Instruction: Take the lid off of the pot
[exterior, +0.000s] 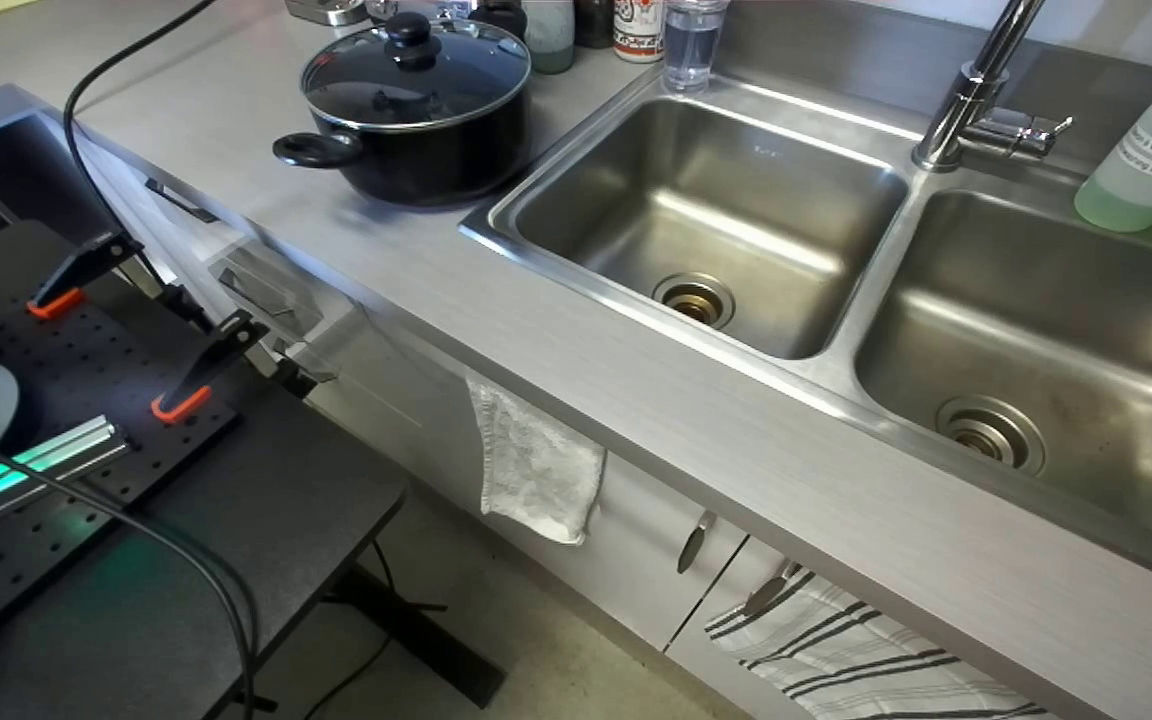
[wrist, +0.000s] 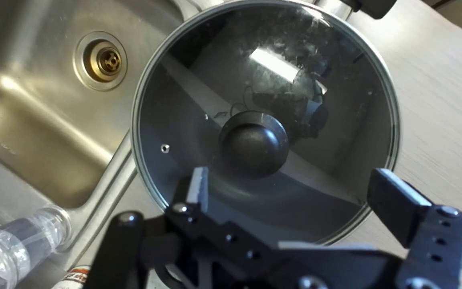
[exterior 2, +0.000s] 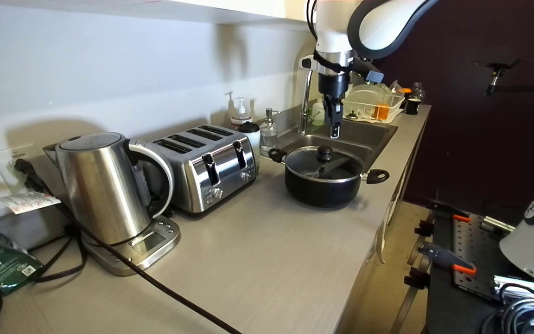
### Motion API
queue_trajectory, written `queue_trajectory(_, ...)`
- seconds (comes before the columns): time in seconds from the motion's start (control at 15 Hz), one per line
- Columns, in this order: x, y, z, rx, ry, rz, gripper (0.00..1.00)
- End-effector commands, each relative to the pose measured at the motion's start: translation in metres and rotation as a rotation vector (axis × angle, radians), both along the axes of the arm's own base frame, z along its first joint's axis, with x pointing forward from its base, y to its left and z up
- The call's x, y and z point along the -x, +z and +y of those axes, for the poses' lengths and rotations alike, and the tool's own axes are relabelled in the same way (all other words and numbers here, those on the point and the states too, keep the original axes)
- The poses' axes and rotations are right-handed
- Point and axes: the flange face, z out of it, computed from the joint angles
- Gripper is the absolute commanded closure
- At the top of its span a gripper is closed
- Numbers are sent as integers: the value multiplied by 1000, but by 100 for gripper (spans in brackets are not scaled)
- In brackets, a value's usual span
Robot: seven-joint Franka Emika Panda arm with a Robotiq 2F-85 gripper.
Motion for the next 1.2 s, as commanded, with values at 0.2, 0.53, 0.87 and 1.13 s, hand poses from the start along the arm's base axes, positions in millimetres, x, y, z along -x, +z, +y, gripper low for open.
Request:
queue_trajectory(0.2, -21, -25, -6, -91, -7, -9, 0)
queue_trajectory(0.53, -18, -35, -10, -125, 14, -76, 0)
queue_trajectory(0.87, -15, -45, -19, -169, -24, -102, 0)
queue_trajectory(1.13, -12, -56, -21, -199, -37, -102, 0)
